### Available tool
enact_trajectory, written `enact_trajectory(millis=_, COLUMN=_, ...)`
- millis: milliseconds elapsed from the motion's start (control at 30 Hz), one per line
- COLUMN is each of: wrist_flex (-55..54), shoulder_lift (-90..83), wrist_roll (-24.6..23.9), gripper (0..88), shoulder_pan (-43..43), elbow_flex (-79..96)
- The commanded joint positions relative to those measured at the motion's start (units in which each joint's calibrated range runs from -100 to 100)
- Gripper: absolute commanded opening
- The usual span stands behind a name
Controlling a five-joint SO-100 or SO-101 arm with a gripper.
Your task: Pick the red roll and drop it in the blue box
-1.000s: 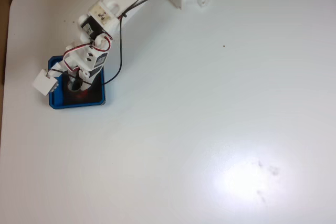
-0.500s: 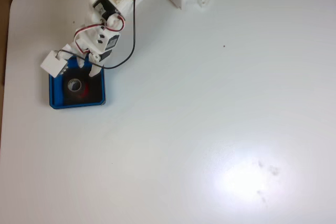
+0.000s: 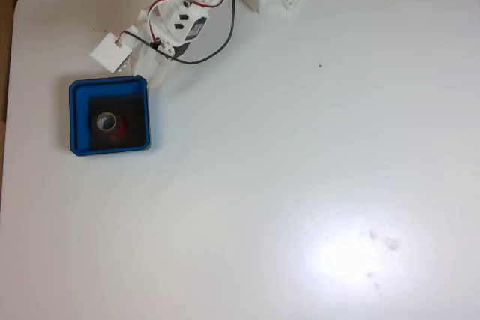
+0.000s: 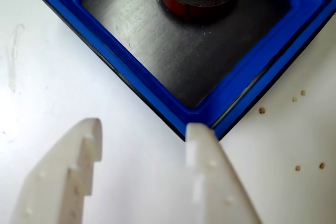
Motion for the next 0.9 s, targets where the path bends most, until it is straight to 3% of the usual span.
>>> enact_trajectory(millis=0, wrist_flex=-3.95, shoulder_lift=-7.17, wrist_roll=-0.1, gripper=14.9, shoulder_pan=-1.02, elbow_flex=6.37)
enact_trajectory(millis=867, wrist_flex=-7.09, shoulder_lift=-46.97, wrist_roll=-0.27, gripper=14.9, shoulder_pan=-6.1, elbow_flex=42.67)
